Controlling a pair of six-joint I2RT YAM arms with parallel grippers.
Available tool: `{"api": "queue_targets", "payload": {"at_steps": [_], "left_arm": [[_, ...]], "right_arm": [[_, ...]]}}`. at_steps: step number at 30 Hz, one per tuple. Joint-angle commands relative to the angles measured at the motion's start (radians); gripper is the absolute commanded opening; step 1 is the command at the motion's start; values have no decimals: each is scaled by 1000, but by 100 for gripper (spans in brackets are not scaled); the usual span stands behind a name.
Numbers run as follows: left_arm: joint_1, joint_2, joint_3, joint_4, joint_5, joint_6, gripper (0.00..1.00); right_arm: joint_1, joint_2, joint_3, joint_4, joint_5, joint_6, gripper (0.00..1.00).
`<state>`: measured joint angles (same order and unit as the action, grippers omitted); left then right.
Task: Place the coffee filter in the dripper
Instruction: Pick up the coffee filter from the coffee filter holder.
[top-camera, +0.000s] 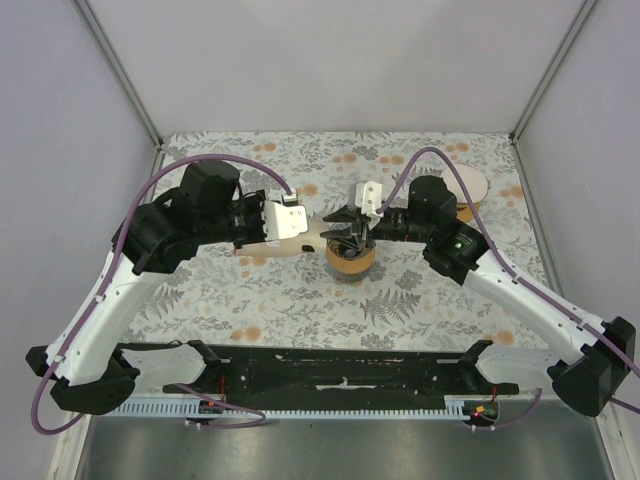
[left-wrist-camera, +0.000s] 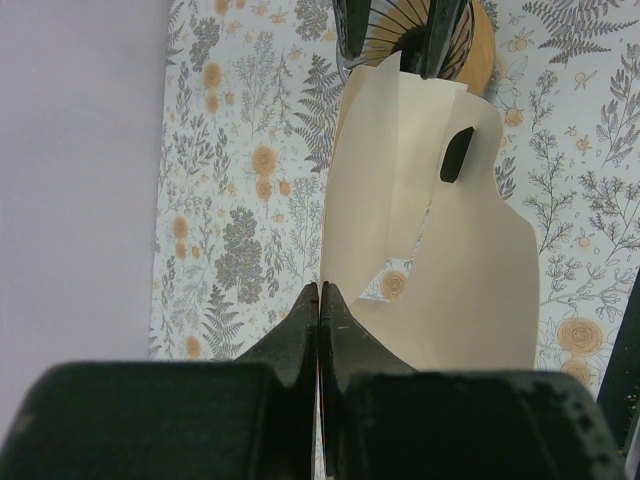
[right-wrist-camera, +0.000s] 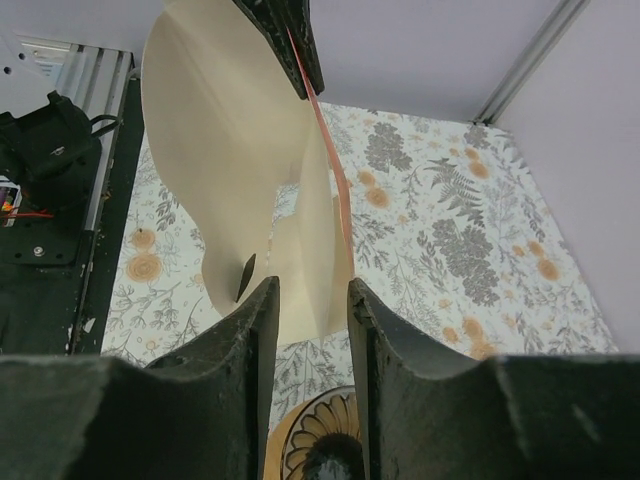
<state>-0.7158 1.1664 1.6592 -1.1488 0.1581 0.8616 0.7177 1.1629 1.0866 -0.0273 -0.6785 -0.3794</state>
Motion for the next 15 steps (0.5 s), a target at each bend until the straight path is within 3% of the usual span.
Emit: {"api": "queue_targets", "payload": {"at_steps": [1, 6, 15], "left_arm": [[-5, -8, 14, 40, -9, -18, 2], [-5, -7, 14, 40, -12, -22, 2], [-5, -1, 19, 46, -25, -16, 2]], "right_arm": [[2, 32, -5, 73, -44, 62, 39], [2, 44, -2, 79, -72, 73, 29], [2, 24, -47, 61, -36, 71, 31]]}}
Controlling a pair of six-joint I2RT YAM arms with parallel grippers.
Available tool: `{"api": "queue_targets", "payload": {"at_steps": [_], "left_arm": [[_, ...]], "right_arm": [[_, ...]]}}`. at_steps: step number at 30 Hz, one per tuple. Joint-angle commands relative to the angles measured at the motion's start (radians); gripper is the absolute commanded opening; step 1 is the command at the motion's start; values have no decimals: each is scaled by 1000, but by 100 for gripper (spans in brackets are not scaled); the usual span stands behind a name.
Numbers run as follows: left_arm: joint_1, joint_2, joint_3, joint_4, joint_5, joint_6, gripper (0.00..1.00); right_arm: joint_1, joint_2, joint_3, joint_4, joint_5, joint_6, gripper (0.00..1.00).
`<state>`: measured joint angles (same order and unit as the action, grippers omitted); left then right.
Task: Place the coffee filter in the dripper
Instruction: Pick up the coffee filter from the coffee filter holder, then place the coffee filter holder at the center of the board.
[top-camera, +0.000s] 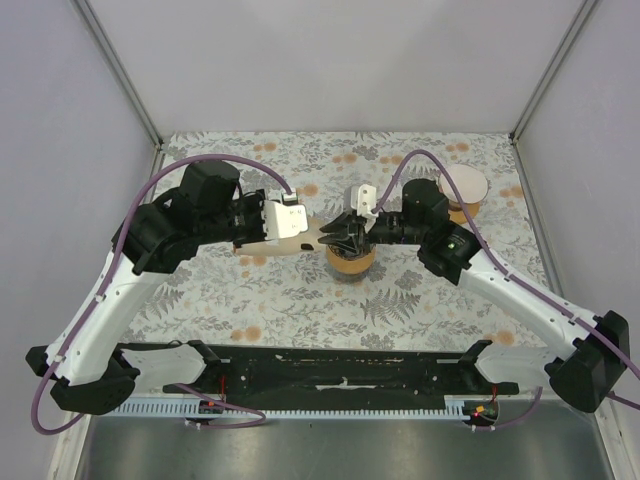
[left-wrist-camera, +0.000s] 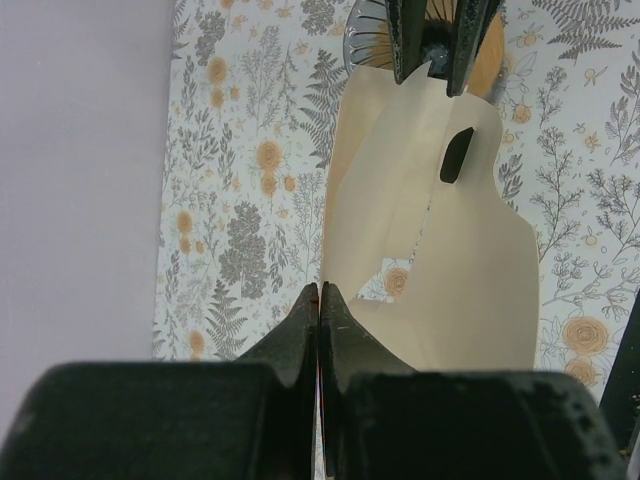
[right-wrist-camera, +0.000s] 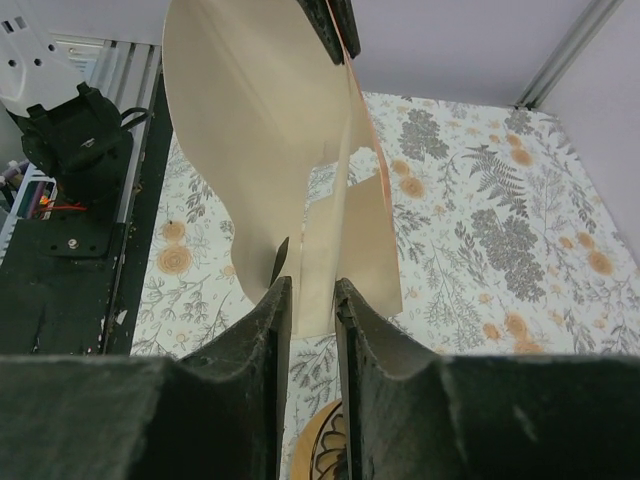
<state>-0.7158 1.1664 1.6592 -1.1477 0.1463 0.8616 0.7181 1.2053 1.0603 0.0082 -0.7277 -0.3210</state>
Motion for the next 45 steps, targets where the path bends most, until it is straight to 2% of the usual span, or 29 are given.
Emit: {"api": "queue_targets", "payload": {"at_steps": [1, 9, 15, 18, 22, 24, 32, 35, 37, 43, 45], "left_arm": [[-5, 1, 22, 45, -10, -15, 2], [-5, 3, 30, 42, -4, -7, 2], [-5, 22, 59, 46, 1, -65, 2], [-5, 53, 100, 7, -33, -110, 2], [10, 101, 120, -61, -76, -179, 2], [64, 114, 108, -60, -56, -199, 2], [399, 208, 64, -95, 81, -280, 2], [432, 197, -7, -87, 110, -283, 2], [444, 179, -74, -69, 131, -288, 10], [518, 182, -228, -23, 214, -317, 59], [556, 188, -256, -15, 248, -329, 69]], "right_arm": [[1, -13, -17, 24, 23, 16, 32], [0, 31, 35, 41, 8, 29, 33], [7, 108, 118, 50, -52, 56, 18], [7, 114, 125, 44, -47, 51, 0], [3, 115, 124, 39, 5, 43, 0], [-3, 152, 160, 38, 17, 54, 0], [46, 483, 464, -7, 11, 69, 0], [52, 572, 510, -7, -32, 83, 0], [52, 617, 526, -5, -36, 82, 0], [50, 718, 564, -40, -55, 86, 0], [50, 746, 575, -56, -41, 86, 0]]}}
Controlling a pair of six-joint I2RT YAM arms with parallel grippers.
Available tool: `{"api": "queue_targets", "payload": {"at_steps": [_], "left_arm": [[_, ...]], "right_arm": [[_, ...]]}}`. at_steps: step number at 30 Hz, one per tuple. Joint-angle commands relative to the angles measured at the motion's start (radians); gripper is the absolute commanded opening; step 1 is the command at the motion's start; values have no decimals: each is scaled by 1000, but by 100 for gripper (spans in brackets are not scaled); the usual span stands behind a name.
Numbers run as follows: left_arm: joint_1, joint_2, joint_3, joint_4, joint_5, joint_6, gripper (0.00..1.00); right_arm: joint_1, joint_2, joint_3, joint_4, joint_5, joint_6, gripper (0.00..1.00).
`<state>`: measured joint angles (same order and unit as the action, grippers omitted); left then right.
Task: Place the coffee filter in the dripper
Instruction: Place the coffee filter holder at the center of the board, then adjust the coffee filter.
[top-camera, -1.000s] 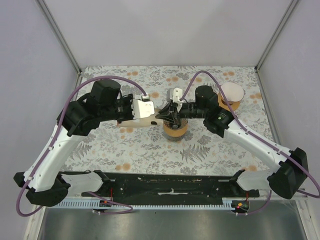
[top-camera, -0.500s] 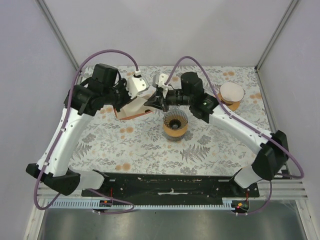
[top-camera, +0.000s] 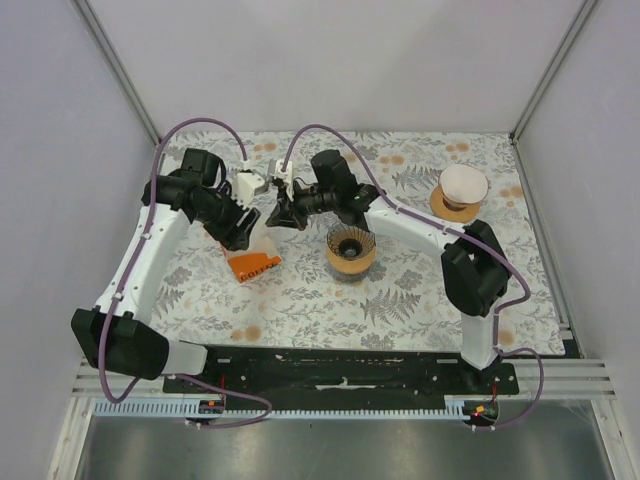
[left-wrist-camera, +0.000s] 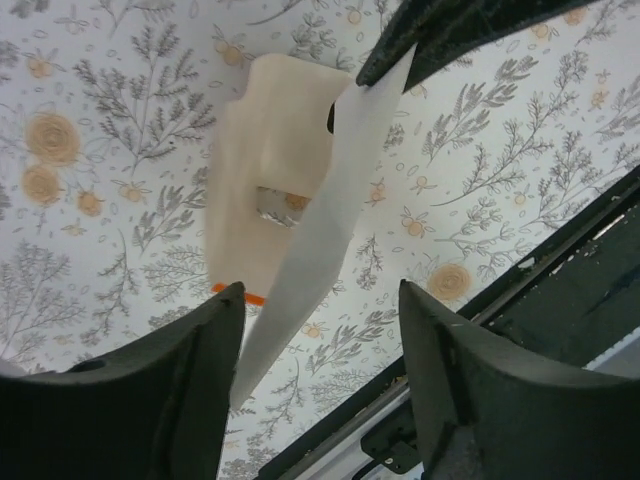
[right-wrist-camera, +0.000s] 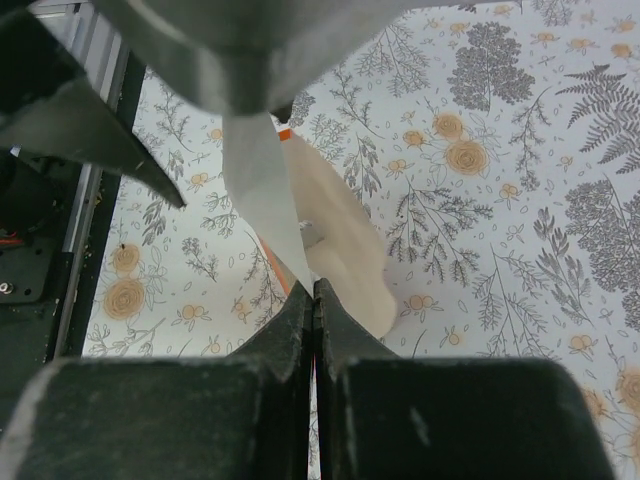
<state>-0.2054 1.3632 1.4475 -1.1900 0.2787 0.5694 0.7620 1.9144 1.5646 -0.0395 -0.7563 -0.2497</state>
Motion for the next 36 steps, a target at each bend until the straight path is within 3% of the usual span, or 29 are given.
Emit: {"api": "queue_targets", "payload": {"at_steps": [1, 6, 13, 16, 20, 22, 25, 32, 36], "left_arm": [[72, -6, -48, 29, 135, -43, 74], [136, -6, 25, 17, 218, -81, 82], [147, -16, 270, -40, 375, -167, 84], [147, -27, 353, 4, 393, -190, 85], [149, -30, 435, 110, 332, -342, 81], [147, -42, 400, 194, 338, -408, 77], [147, -76, 285, 346, 433, -477, 73], [106, -26, 189, 369, 668, -444, 71], [90, -19, 148, 380, 827, -450, 65]], "right_arm": [[7, 46, 75, -14, -2, 10, 0], [-12, 45, 95, -54, 12, -11, 0], [-29, -103, 89, -129, 92, -56, 0], [-47, -181, 89, -215, 144, -74, 0], [-73, -284, 106, -362, 274, -11, 0], [-79, -359, 43, -355, 333, 26, 0], [-76, -469, -67, -321, 290, -9, 0], [-79, -647, -169, -364, 282, -28, 0], [-78, -745, -250, -419, 229, -225, 0]]}}
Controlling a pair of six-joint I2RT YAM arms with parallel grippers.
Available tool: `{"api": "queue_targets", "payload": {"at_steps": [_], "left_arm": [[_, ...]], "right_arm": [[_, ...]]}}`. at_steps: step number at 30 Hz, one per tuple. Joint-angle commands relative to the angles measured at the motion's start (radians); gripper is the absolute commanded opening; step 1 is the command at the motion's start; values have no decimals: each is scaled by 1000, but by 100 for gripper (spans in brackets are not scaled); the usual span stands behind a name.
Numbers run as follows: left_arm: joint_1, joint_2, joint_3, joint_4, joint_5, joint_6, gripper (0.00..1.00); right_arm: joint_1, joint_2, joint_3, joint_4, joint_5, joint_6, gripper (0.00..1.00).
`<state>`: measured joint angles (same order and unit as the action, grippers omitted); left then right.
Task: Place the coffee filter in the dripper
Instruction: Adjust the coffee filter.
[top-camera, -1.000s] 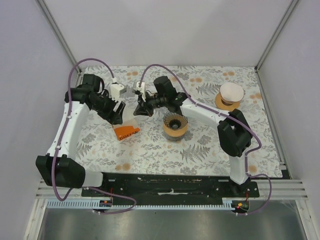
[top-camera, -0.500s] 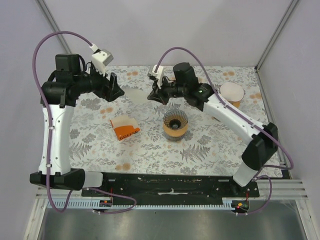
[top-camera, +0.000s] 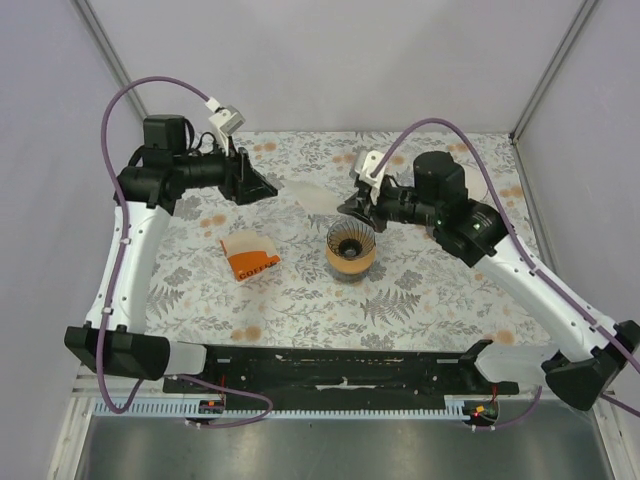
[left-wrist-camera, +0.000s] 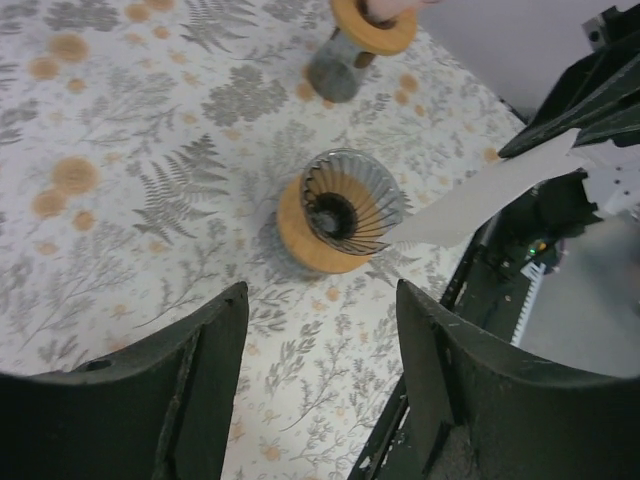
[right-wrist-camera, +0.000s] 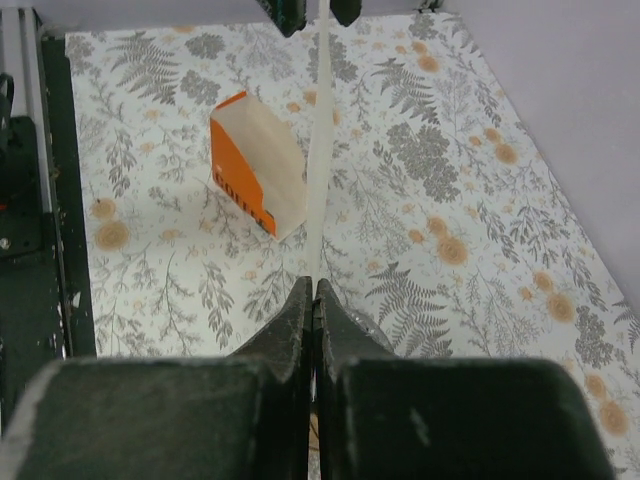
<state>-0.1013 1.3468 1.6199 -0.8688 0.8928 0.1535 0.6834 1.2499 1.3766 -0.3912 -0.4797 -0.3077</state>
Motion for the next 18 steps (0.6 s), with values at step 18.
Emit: {"api": "queue_targets", "payload": {"at_steps": [18], "left_arm": [[-139, 23, -183, 116, 365, -160, 84]], "right_arm": [[11, -236, -193, -98, -276, -1092, 0]]}}
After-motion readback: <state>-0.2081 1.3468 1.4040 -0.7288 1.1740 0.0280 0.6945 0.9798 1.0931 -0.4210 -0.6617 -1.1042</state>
